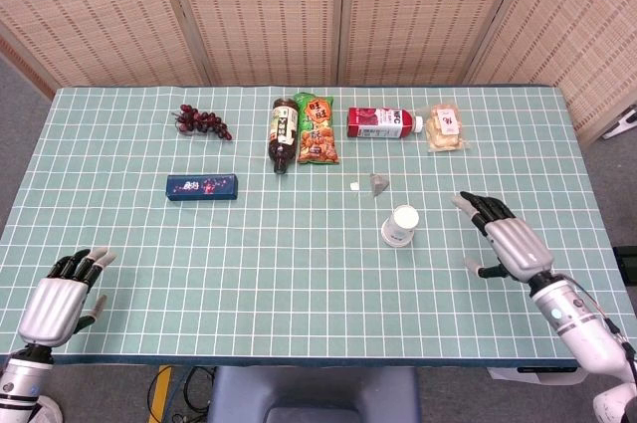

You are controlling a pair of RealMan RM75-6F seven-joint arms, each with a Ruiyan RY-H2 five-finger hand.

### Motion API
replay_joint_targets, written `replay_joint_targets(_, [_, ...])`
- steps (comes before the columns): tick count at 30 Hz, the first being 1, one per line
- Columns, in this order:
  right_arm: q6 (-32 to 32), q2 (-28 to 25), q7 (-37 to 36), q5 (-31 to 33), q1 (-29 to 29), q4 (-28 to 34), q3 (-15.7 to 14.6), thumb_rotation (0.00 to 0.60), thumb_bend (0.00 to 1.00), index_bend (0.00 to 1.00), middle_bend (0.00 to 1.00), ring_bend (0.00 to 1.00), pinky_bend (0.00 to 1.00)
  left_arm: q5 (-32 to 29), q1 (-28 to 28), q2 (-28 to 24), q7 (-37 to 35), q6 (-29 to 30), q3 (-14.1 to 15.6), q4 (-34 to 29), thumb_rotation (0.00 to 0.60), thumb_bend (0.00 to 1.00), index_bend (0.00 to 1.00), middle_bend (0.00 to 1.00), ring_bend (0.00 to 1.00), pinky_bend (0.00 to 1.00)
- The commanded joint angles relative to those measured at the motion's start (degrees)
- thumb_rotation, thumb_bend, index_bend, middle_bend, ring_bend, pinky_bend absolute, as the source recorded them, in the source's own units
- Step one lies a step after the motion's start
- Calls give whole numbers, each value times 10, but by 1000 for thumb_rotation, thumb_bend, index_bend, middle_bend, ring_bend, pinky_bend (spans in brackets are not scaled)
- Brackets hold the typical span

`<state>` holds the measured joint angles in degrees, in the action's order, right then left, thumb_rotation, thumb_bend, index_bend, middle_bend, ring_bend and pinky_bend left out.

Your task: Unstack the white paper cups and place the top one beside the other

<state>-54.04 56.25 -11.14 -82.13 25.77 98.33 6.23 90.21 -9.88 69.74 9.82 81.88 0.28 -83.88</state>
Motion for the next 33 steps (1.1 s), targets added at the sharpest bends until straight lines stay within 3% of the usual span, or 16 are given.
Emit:
replay_joint_targets(1, [71,-17,-16,50,49,14,24,600,263,50,0,0,0,-7,1,-2,-1,-4,-1,-3,600,400,231,190,153,190])
replay_joint_targets(6, [116,-1,-9,91,85,4,36,600,268,101,0,0,0,-12,2,-7,5,-6,-1,-13,600,401,226,190,152,190])
replay_joint_targets(15, [157,48,21,145,129,-33,42,600,283,102,0,0,0,-10,5,-13,0,2,-2,-20,600,401,225,190,152,190])
replay_joint_targets(33, [174,98,32,177,153,-78,31,600,296,123,0,0,0,-3,9,-17,-2,11,-2,-23,600,401,225,190,152,190])
